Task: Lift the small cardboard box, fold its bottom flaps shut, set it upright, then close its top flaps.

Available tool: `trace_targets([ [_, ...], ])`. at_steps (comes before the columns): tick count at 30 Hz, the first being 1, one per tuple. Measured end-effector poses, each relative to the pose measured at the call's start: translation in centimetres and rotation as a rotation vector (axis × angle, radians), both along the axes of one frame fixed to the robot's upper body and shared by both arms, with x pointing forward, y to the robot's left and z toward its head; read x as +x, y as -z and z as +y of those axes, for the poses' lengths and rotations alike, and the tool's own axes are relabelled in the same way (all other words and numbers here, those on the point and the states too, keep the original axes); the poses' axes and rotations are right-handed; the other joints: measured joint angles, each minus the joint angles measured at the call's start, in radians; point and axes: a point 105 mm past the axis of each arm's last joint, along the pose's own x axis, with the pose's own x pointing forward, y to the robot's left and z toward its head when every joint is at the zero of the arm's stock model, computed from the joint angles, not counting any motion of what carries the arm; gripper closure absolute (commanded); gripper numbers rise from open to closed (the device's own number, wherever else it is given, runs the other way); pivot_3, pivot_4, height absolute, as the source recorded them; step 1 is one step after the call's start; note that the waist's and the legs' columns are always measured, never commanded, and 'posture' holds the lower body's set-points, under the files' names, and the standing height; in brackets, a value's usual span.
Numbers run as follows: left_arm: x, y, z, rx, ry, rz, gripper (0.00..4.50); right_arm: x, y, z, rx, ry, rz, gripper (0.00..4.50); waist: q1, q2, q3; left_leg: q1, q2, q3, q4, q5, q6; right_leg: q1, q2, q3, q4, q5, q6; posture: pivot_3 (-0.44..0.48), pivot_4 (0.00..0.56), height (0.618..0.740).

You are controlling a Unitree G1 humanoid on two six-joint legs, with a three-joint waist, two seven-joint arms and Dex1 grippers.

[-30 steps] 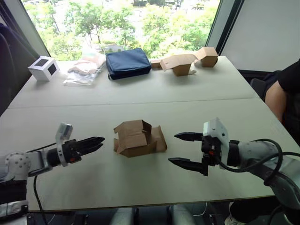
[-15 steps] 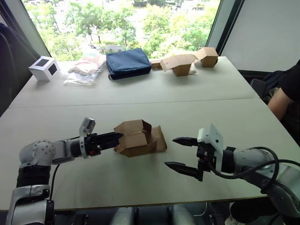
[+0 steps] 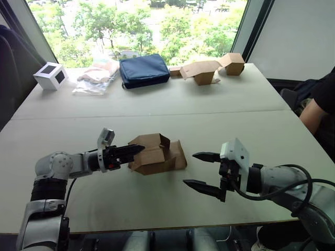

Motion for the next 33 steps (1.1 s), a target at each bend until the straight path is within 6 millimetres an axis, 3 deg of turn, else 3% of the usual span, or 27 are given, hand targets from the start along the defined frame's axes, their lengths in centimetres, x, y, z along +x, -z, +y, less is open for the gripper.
trace_targets([
  [11,-0.1,-0.6,0.1,-0.013,0.012,-0.022,0.0,-0.1,0.3,0.2,-0.002,-0.004,0.007,0.02,0.001,0.0,0.0,0.0,0.0,0.0,0.0,0.0,0.0,0.0,0.0,0.0,0.0,0.0,0.0,0.0,0.15,0.74],
  [19,0.0,0.3,-1.9,-0.035,0.05,-0.028,0.0,0.1,0.4,0.1,-0.009,0.002,0.007,0.02,0.001,0.0,0.0,0.0,0.0,0.0,0.0,0.0,0.0,0.0,0.0,0.0,0.0,0.0,0.0,0.0,0.15,0.74],
  [30,0.2,0.5,-2.2,-0.058,0.048,-0.032,0.0,0.2,0.9,-0.3,-0.027,0.022,0.013,0.02,0.002,0.0,0.0,0.0,0.0,0.0,0.0,0.0,0.0,0.0,0.0,0.0,0.0,0.0,0.0,0.0,0.15,0.74],
  [33,0.2,0.3,-2.4,-0.062,0.053,-0.039,0.73,0.2,1.0,-0.3,-0.028,0.018,0.012,0.0,0.001,0.0,0.0,0.0,0.0,0.0,0.0,0.0,0.0,0.0,0.0,0.0,0.0,0.0,0.0,0.0,0.15,0.74],
])
